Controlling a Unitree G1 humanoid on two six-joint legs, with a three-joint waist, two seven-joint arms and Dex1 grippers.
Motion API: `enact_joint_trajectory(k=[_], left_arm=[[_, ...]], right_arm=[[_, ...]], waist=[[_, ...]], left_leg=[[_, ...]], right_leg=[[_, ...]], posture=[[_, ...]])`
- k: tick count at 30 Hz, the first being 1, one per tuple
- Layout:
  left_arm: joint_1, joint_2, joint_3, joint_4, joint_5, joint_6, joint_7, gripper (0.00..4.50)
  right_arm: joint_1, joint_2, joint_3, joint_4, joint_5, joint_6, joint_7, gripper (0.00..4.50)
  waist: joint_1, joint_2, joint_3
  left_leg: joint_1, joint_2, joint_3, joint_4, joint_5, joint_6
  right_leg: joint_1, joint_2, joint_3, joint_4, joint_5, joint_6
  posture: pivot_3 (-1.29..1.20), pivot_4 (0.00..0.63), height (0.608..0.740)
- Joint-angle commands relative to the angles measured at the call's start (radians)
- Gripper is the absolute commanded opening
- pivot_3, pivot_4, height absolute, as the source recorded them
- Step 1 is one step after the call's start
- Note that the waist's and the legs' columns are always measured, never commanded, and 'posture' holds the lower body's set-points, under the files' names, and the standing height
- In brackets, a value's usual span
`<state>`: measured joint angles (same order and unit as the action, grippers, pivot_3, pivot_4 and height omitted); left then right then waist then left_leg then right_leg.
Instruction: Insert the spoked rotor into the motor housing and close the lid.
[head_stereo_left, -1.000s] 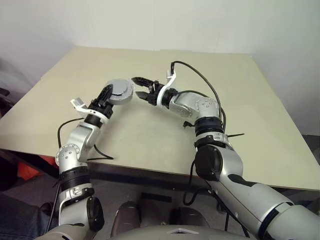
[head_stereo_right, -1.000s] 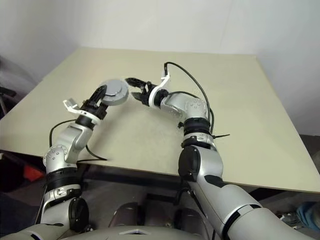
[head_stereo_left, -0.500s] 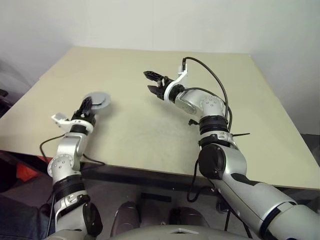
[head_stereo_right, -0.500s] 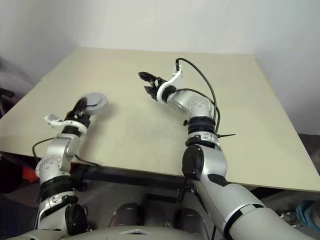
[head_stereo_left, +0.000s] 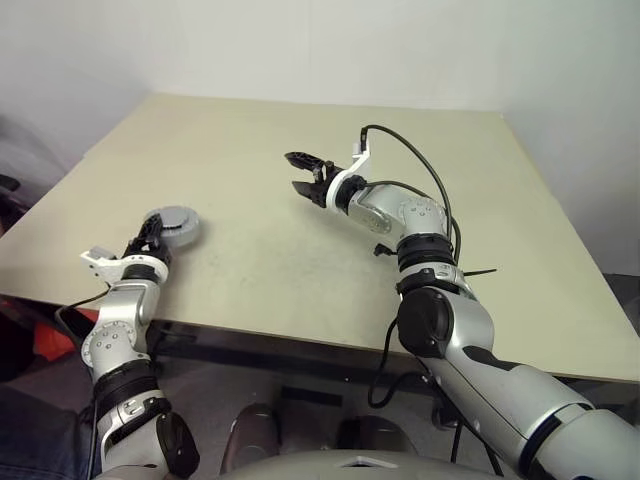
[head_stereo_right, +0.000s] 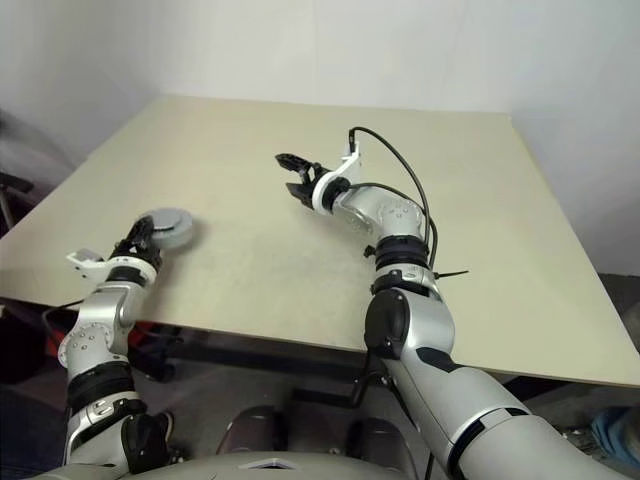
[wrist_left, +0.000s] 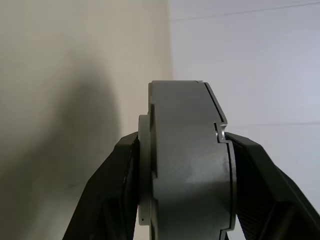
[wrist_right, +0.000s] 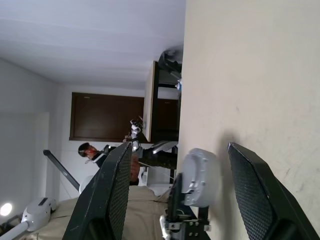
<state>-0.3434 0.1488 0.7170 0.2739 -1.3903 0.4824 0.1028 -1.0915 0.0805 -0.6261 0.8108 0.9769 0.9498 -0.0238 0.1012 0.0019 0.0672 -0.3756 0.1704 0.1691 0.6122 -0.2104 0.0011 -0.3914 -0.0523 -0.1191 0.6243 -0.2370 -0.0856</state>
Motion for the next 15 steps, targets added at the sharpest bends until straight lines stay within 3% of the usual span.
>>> enact_joint_trajectory(k=[1,15], left_arm=[[-0.039,0.023,0.016,-0.009,0.013,-0.022,0.017,2.23],[-0.039,0.030,0.013,-0.016,0.045,-0.001,-0.009,2.23]], right_arm=[[-0.038,0.000,-0.007,-0.006,0.025,0.002,0.004,3.41],[-0.041,0.003,-0.001,0.000,0.019,-0.004,0.005,3.41]], waist=[[0.000,0.000,0.000],[0.000,-0.001,0.000]], left_leg=[[0.000,0.000,0.000,0.000,0.000,0.000],[0.001,0.000,0.000,0.000,0.000,0.000]], right_leg=[[0.000,0.000,0.000,0.000,0.000,0.001],[0.001,0.000,0.000,0.000,0.001,-0.002]], posture=[[0.00,0.000,0.740],[0.00,0.000,0.740]])
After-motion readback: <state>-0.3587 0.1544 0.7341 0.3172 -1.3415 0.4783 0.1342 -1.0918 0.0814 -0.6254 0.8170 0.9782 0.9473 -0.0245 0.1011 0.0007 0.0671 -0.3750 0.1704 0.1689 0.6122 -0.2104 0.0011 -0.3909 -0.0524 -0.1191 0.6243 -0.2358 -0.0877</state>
